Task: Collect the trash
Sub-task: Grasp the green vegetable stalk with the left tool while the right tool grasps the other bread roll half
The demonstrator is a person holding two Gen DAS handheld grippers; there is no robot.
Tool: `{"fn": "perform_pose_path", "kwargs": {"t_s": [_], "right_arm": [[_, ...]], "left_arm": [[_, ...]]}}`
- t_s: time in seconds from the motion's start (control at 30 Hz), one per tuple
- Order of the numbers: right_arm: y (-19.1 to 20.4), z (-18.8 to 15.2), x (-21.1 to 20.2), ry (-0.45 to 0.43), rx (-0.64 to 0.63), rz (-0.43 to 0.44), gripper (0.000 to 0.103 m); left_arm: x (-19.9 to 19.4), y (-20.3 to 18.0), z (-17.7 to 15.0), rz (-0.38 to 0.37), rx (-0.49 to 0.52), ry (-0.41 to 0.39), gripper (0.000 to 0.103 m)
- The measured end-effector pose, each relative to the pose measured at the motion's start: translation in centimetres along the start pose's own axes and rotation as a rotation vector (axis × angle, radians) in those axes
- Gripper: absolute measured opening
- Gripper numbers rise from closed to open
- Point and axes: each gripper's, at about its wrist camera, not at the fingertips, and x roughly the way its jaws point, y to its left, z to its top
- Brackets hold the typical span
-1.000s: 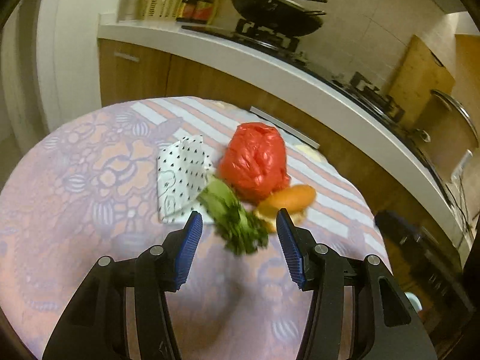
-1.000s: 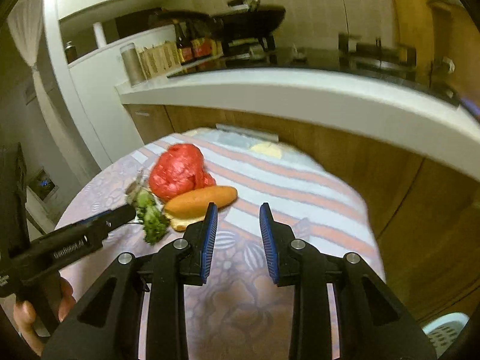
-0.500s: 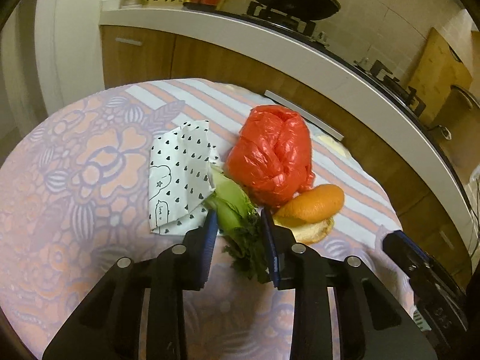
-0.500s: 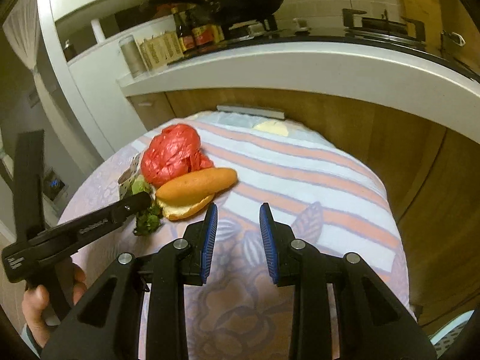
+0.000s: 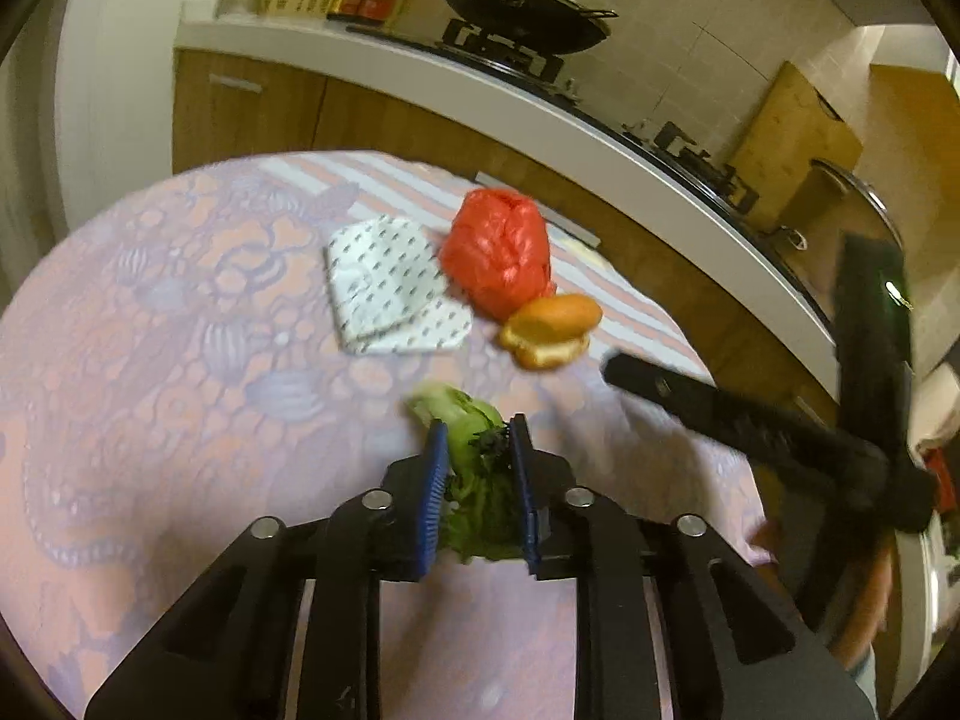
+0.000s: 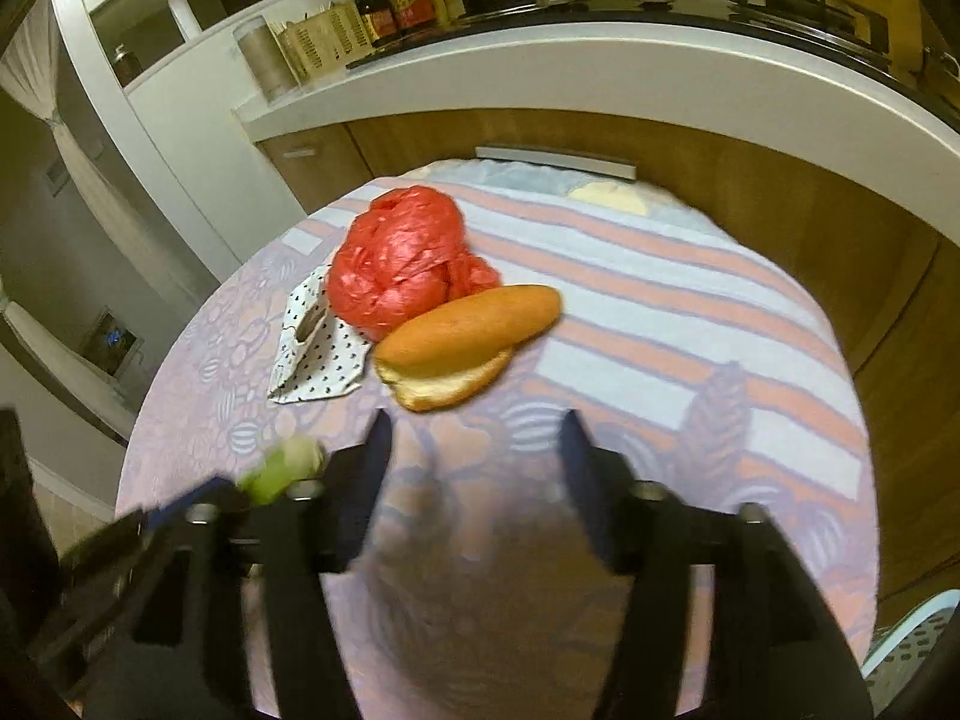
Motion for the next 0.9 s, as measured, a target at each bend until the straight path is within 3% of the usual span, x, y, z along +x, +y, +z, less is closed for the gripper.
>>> {"fn": "perform_pose_path", "kwargs": {"t_s": [0.23,0.37,0.6,0.7,0.73,0.9], "right_arm": [[2.0,1.4,3.7,0.059,0.121,0.052,0.06],[2.3,2.0,4.7,0.045,0.188,-0.01,0.071],[2.4,2.5,5.6,0.016,0.222,-0.094,0.072],[3.2,2.1,5.6,0.027,0.141,-0.164,0.058],[3.1,1.9,5.4,0.023,0.124,-0.18,0.047],[1.6,1.4,4.2,0.021,0.091,-0.131,0.032]], "left_arm": [[-1.6,3.1,-0.6,0.026,-0.006,-0.028,0.011],[-1.4,3.3,-0.7,0.024,0.017,-0.02,0.011],[-0.9,2.2,-2.0,0.024,0.098,0.017,0.011],[-1.0,2.3,-2.0,0.015,0.101,0.028,0.012],[-1.0,2.3,-2.0,0.015,0.104,0.03,0.012],[-1.0,2.0,-2.2,0.014,0.125,0.038,0.023]]}}
